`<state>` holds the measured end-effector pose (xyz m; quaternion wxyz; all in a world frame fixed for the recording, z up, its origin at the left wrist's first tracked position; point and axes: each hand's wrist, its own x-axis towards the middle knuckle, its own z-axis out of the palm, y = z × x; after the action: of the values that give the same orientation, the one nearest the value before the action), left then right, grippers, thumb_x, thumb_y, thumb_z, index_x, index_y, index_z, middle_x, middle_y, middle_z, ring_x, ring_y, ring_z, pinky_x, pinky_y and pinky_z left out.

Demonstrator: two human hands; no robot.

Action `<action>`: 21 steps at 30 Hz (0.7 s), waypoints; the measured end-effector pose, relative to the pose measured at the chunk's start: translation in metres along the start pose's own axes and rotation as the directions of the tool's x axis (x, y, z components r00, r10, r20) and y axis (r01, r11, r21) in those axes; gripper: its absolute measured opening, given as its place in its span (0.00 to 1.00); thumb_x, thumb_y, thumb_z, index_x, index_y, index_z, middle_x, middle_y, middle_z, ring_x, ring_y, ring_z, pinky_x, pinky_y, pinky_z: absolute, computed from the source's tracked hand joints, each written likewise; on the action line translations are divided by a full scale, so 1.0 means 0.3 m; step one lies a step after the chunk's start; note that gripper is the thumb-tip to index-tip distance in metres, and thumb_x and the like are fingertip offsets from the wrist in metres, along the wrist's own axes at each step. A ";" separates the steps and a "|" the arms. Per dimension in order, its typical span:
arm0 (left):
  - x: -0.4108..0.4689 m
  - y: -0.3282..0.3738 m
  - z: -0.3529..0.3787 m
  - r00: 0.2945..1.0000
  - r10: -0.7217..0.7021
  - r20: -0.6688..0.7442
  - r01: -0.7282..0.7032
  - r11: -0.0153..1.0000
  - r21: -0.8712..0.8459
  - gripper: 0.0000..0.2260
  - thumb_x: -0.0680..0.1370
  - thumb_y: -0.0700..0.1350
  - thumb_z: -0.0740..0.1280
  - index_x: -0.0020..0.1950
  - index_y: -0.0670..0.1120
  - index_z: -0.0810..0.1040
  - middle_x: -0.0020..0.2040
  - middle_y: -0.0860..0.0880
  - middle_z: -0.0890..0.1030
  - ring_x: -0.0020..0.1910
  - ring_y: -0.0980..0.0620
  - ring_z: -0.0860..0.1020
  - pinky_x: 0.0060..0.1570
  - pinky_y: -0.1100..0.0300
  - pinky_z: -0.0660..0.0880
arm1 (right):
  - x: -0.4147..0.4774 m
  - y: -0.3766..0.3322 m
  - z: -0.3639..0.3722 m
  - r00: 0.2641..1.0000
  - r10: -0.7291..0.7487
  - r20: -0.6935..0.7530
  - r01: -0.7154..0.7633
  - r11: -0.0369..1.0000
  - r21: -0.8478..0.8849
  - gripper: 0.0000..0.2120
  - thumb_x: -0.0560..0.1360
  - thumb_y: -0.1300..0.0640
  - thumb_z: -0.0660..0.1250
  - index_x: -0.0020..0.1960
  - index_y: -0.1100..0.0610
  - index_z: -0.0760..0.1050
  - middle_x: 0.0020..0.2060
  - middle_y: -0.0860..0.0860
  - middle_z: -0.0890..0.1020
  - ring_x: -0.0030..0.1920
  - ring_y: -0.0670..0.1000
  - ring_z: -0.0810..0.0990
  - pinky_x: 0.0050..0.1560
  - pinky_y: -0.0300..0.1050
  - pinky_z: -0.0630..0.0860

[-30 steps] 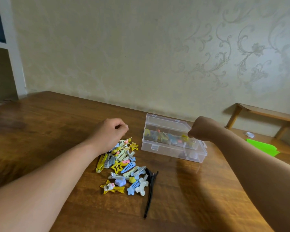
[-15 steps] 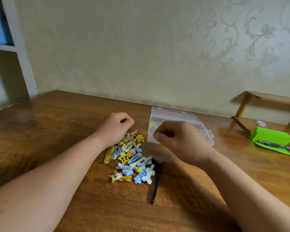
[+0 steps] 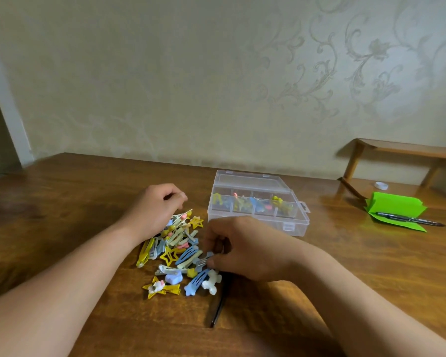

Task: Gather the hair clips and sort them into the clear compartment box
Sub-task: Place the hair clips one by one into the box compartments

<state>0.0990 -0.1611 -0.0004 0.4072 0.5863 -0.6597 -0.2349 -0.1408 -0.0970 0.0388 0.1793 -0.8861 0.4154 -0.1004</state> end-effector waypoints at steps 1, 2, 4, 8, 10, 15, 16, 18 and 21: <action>0.000 0.000 -0.001 1.000 -0.001 0.002 0.001 1.000 0.001 0.09 0.86 0.50 0.65 0.53 0.54 0.86 0.49 0.55 0.86 0.53 0.56 0.82 0.51 0.56 0.74 | 0.000 0.003 0.001 1.000 0.006 -0.003 -0.006 1.000 0.008 0.09 0.80 0.49 0.73 0.60 0.45 0.80 0.49 0.42 0.81 0.48 0.44 0.80 0.48 0.43 0.80; 0.001 -0.001 -0.001 1.000 -0.001 0.003 0.001 1.000 0.003 0.09 0.86 0.50 0.65 0.53 0.54 0.86 0.48 0.55 0.86 0.54 0.56 0.82 0.52 0.56 0.75 | -0.001 0.004 0.001 1.000 0.010 -0.004 -0.009 1.000 0.011 0.10 0.81 0.50 0.72 0.61 0.44 0.80 0.49 0.43 0.81 0.48 0.45 0.80 0.48 0.45 0.81; 0.001 -0.003 -0.001 1.000 -0.005 0.006 0.005 1.000 0.004 0.09 0.86 0.50 0.65 0.53 0.54 0.86 0.48 0.55 0.86 0.54 0.56 0.82 0.53 0.55 0.75 | -0.001 0.007 -0.001 1.000 0.007 0.000 -0.007 1.000 -0.010 0.10 0.82 0.50 0.71 0.63 0.43 0.80 0.50 0.43 0.81 0.49 0.46 0.80 0.51 0.48 0.82; 0.001 -0.003 -0.001 1.000 0.000 -0.010 0.000 1.000 -0.009 0.09 0.86 0.50 0.66 0.52 0.54 0.86 0.48 0.55 0.86 0.53 0.55 0.82 0.55 0.53 0.77 | -0.004 0.023 -0.030 0.982 0.028 -0.185 -0.024 0.999 0.022 0.08 0.83 0.50 0.69 0.61 0.45 0.82 0.49 0.40 0.81 0.47 0.41 0.80 0.48 0.39 0.78; 0.002 -0.004 0.000 1.000 0.005 -0.016 -0.005 1.000 -0.007 0.10 0.86 0.51 0.66 0.52 0.53 0.86 0.48 0.54 0.86 0.52 0.53 0.83 0.56 0.50 0.79 | 0.004 0.052 -0.076 0.924 0.086 -0.372 -0.050 0.993 0.106 0.04 0.82 0.51 0.70 0.56 0.45 0.82 0.47 0.40 0.84 0.45 0.39 0.81 0.44 0.33 0.76; 0.003 -0.009 -0.004 1.000 -0.001 -0.013 0.000 1.000 -0.003 0.11 0.85 0.52 0.66 0.49 0.52 0.86 0.46 0.49 0.87 0.50 0.45 0.84 0.57 0.41 0.81 | 0.092 0.219 -0.234 0.763 0.378 -0.524 -0.338 0.925 0.175 0.03 0.80 0.52 0.73 0.50 0.50 0.84 0.41 0.47 0.86 0.39 0.47 0.82 0.39 0.44 0.78; 0.002 -0.006 -0.004 1.000 -0.001 -0.012 0.001 1.000 -0.001 0.11 0.85 0.52 0.65 0.49 0.52 0.86 0.46 0.49 0.87 0.51 0.45 0.84 0.57 0.42 0.80 | 0.113 0.257 -0.253 0.751 0.416 -0.513 -0.399 0.905 0.151 0.03 0.79 0.52 0.73 0.49 0.51 0.84 0.40 0.48 0.86 0.39 0.49 0.82 0.40 0.46 0.78; 0.000 -0.001 -0.002 1.000 -0.005 -0.006 0.005 1.000 -0.005 0.11 0.86 0.52 0.65 0.50 0.52 0.86 0.47 0.49 0.87 0.51 0.47 0.84 0.57 0.44 0.80 | 0.151 0.319 -0.272 0.755 0.467 -0.461 -0.491 0.868 0.076 0.04 0.77 0.52 0.75 0.45 0.51 0.85 0.40 0.50 0.86 0.41 0.51 0.83 0.43 0.49 0.81; 0.000 0.001 -0.003 1.000 -0.007 -0.002 0.007 1.000 -0.004 0.11 0.86 0.51 0.65 0.51 0.51 0.86 0.47 0.50 0.87 0.51 0.49 0.83 0.58 0.47 0.79 | 0.204 0.377 -0.270 0.760 0.530 -0.376 -0.589 0.806 -0.057 0.05 0.73 0.50 0.77 0.42 0.52 0.85 0.39 0.50 0.86 0.43 0.54 0.84 0.48 0.52 0.85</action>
<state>0.0994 -0.1610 0.0004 0.4081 0.5883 -0.6566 -0.2371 -0.2076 -0.2299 0.0694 0.0491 -0.7015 0.6932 -0.1580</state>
